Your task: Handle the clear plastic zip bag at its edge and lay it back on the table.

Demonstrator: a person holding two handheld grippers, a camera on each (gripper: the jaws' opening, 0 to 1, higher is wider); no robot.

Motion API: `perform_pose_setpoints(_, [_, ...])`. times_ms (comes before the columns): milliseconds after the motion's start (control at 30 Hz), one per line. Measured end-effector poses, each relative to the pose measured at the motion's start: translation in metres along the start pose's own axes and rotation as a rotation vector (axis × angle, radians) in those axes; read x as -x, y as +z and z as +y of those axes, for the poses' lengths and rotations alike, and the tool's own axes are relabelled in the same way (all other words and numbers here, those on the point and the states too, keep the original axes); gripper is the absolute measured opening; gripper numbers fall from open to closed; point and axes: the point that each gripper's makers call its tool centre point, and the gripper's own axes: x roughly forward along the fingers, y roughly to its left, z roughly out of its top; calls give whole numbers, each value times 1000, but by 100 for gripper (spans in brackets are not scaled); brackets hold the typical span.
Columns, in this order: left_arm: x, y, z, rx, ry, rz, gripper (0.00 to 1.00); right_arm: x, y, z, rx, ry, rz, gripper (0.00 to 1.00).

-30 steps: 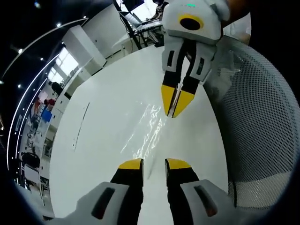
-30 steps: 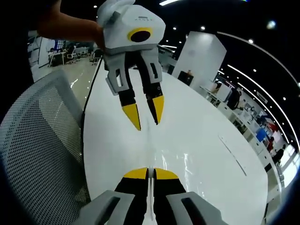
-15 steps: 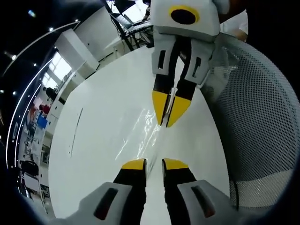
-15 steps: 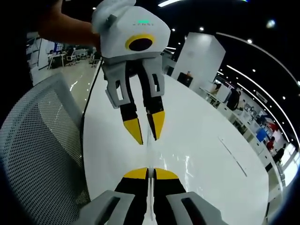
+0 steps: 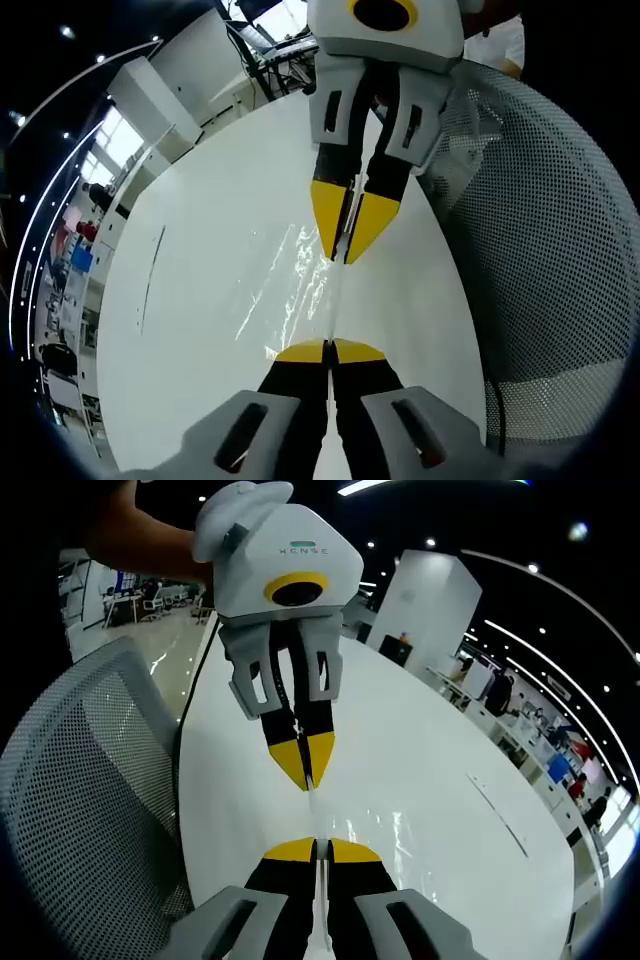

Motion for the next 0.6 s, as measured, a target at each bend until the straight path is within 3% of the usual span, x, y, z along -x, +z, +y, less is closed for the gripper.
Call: perform_pose_setpoints(600, [4,-6,0,25,1,2,0,0,-1,1,3,0,6,0])
